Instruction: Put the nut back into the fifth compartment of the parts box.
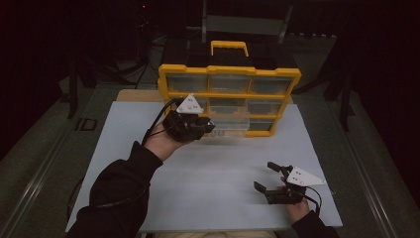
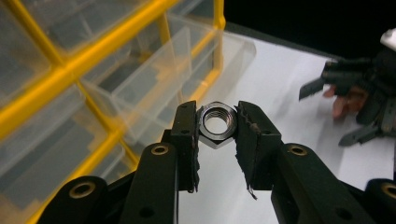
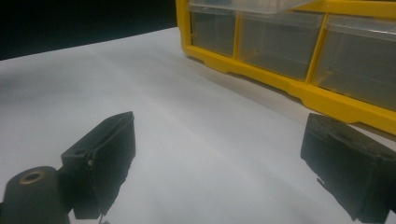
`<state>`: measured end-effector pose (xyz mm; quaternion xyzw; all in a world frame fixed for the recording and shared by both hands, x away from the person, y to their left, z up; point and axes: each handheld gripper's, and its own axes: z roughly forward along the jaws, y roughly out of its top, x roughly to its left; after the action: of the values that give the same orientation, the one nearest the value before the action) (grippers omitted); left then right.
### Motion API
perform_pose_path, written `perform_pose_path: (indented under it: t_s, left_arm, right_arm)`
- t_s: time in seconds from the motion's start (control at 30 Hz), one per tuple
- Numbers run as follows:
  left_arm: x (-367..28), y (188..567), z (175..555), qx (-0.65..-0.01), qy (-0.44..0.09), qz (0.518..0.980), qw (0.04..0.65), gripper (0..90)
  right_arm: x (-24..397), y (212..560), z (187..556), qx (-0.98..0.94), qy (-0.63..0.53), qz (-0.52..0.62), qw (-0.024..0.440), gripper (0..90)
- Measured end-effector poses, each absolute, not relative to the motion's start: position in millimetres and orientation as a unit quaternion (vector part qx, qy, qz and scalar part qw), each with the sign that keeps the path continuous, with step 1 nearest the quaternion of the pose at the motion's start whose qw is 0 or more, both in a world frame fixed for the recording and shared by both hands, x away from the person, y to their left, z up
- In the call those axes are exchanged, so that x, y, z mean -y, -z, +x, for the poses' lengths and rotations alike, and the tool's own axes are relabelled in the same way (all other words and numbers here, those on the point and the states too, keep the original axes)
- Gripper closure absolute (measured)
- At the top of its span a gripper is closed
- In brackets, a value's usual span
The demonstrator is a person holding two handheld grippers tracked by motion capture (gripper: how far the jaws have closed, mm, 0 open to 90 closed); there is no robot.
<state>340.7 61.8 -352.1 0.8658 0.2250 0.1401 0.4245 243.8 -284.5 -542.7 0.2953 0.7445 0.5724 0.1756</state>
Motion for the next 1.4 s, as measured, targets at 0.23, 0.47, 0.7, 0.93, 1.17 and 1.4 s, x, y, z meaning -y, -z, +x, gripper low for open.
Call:
perform_pose_path:
  t_s: [0.23, 0.47, 0.7, 0.93, 1.17, 1.4]
  left_arm:
    - [-44.6, 343.5, 352.9, -0.229, -0.146, 0.859, 0.435, 69.2]
    - [-27.7, 343.0, 362.5, -0.234, -0.147, 0.857, 0.435, 69.2]
    - [-10.8, 346.2, 369.2, -0.24, -0.146, 0.857, 0.433, 69.1]
    - [1.4, 353.8, 374.4, -0.251, -0.145, 0.857, 0.427, 69.1]
    - [8.8, 362.9, 379.4, -0.257, -0.137, 0.862, 0.415, 69.1]
    - [14.1, 369.7, 386.7, -0.269, -0.128, 0.867, 0.4, 69.1]
  right_arm:
    - [284.9, 542.7, 243.9, -0.744, -0.573, 0.295, 0.176, 10.5]
    - [285.4, 542.7, 243.9, -0.744, -0.574, 0.295, 0.176, 10.5]
    - [285.3, 542.9, 243.9, -0.744, -0.573, 0.296, 0.175, 10.5]
    - [285.5, 542.8, 243.9, -0.744, -0.573, 0.295, 0.175, 10.5]
    - [285.5, 543.0, 244.0, -0.744, -0.573, 0.295, 0.174, 10.5]
    - [285.9, 542.7, 243.9, -0.744, -0.573, 0.295, 0.175, 10.5]
